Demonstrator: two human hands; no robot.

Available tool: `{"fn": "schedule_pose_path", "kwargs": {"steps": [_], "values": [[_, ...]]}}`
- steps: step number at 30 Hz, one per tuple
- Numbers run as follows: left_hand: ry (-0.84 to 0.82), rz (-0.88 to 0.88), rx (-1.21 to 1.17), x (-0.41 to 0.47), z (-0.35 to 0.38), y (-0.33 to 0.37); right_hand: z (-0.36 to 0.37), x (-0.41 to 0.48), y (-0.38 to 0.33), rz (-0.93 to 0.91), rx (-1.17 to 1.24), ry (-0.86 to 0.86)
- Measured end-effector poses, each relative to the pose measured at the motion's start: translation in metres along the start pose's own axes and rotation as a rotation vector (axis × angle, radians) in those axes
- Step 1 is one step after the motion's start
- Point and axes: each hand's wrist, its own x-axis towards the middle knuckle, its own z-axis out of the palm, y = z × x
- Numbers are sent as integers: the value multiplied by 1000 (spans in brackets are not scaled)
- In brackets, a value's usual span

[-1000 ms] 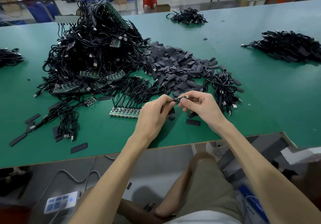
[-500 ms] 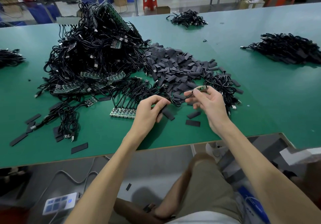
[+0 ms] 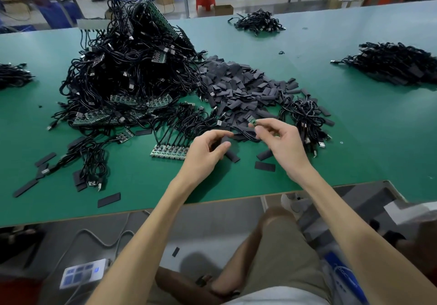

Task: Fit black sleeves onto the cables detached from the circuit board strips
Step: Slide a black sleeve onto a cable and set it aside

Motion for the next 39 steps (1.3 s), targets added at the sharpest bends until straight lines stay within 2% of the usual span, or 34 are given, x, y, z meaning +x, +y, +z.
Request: {"fn": "schedule_pose_path", "kwargs": {"steps": [3, 5, 9, 18, 30, 39], "values": [[11, 55, 149, 1, 4, 0, 7, -3, -1, -96, -264, -96], [30, 87, 197, -1, 6, 2, 9, -4, -3, -122, -325, -125], [24, 98, 187, -3, 9, 2, 7, -4, -4, -120, -308, -121], [-23, -35, -204, -3, 3, 2, 7, -7, -6, -186, -358, -98], [-23, -46, -282, -1, 1, -2, 8, -8, -6, -290, -426, -39], [-51, 7, -196, -4, -4, -2, 9, -8, -6, -295, -452, -51]]}}
